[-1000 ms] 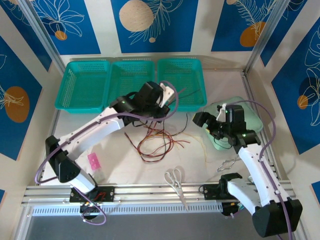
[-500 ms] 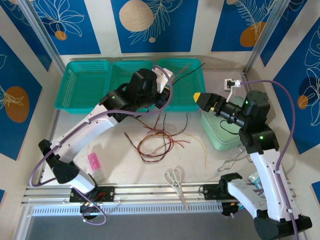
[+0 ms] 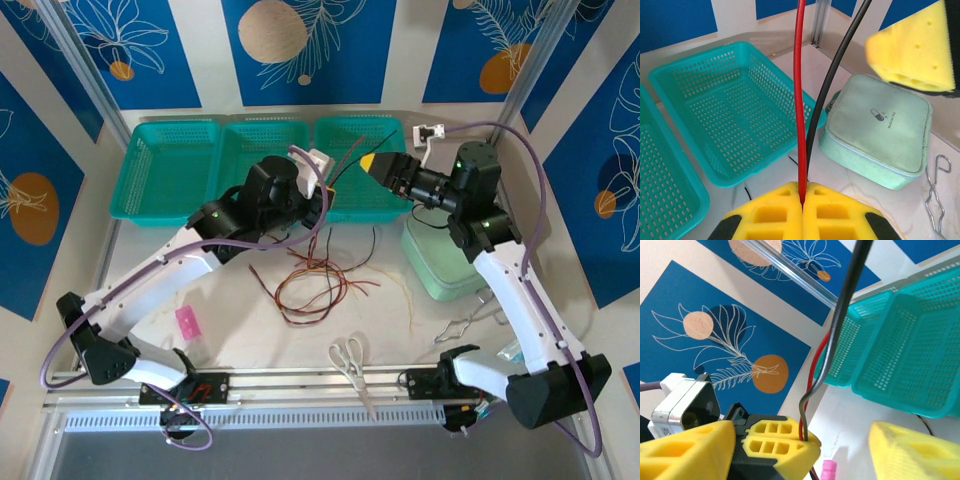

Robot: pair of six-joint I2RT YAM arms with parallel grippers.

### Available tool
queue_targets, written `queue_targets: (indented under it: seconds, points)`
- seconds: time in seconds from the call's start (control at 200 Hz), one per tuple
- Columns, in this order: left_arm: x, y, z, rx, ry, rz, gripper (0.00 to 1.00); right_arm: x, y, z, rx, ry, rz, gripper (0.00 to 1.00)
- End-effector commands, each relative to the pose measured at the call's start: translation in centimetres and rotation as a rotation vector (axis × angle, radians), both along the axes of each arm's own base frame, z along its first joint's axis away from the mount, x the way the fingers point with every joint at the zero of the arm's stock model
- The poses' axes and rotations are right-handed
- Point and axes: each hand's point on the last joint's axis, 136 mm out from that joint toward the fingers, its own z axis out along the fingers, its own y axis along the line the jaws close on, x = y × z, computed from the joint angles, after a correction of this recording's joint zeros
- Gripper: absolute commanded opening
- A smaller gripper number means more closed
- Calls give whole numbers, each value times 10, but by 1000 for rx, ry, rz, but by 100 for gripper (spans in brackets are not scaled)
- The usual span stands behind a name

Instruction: Untangle the cables

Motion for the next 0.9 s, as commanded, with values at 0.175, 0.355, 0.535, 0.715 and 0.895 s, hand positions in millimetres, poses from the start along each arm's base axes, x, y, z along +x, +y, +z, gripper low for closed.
queue_targets:
  seconds: [0.175,0.355,0.535,0.715,0.895]
  points:
    - [-4,-3,10,-56,-7,-29,0,26,3,6,126,-41,-38,50]
    - [-6,-3,9,-59,-10,-43,0,35,5,1,131,-34,-36,39]
    - [-7,-2,6,-58,-4,-41,0,35,7,-2,138,-27,-26,7]
    - [-6,0,4,-66,-4,-37,59,29,5,-8,124,-34,-38,0]
    - [-15,-1,31,-323,33,-198,73,24,5,-6,110,-57,-24,0]
